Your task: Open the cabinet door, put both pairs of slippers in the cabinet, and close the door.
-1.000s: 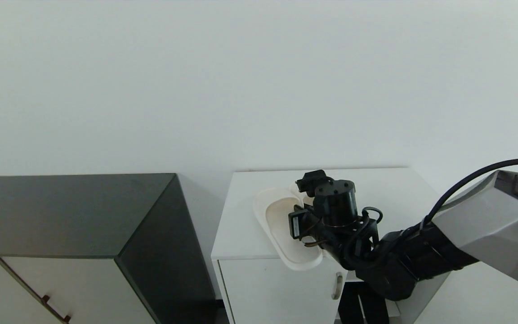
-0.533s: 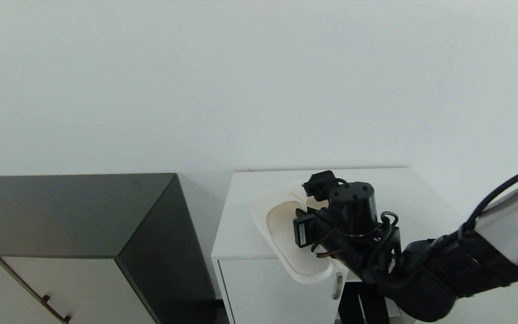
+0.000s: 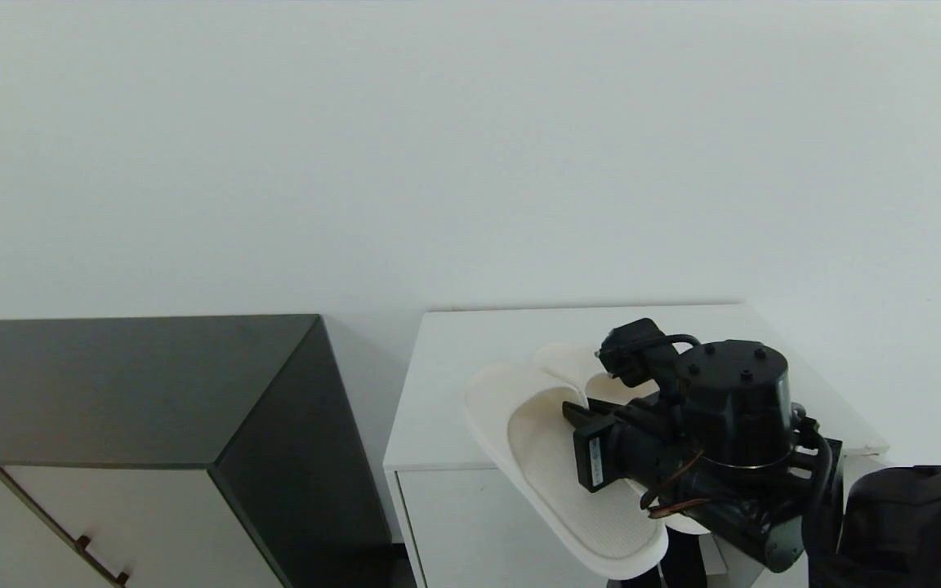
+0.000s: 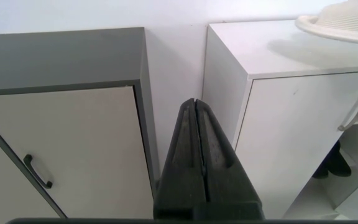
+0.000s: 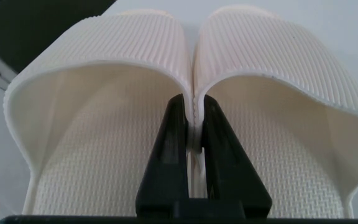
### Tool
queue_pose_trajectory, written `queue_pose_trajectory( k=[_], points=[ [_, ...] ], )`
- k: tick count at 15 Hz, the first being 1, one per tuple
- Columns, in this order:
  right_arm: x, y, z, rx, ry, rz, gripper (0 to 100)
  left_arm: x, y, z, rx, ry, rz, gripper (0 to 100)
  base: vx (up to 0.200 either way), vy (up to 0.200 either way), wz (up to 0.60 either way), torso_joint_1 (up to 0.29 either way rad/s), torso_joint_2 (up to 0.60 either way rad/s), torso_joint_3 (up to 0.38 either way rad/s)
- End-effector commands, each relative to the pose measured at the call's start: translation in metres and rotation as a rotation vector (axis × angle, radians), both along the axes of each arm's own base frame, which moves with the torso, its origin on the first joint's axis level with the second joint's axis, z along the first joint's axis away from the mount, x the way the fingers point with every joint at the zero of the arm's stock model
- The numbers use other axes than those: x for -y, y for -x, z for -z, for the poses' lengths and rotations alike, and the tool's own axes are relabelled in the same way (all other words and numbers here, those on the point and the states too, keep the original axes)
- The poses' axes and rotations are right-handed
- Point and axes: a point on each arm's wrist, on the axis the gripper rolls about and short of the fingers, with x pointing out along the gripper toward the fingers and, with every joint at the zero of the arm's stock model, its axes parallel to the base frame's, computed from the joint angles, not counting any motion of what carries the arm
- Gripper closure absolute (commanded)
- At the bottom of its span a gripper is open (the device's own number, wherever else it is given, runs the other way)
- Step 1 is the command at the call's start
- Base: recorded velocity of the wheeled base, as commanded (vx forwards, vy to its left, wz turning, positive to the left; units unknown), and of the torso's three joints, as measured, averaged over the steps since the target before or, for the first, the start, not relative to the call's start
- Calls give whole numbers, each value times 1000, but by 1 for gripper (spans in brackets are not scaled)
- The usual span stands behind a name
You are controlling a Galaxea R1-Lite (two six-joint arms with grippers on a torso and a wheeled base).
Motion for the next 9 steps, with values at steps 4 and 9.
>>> queue_pose_trajectory(
  k=[4,9],
  points=[
    [-6,-1,9,-11,15,-11,100,0,0,0,0,0,0,100,-200,0,0,4,-1,2],
    [-4,3,13,-25,27,-14,100,0,0,0,0,0,0,100,-200,0,0,-1,3,3]
  ],
)
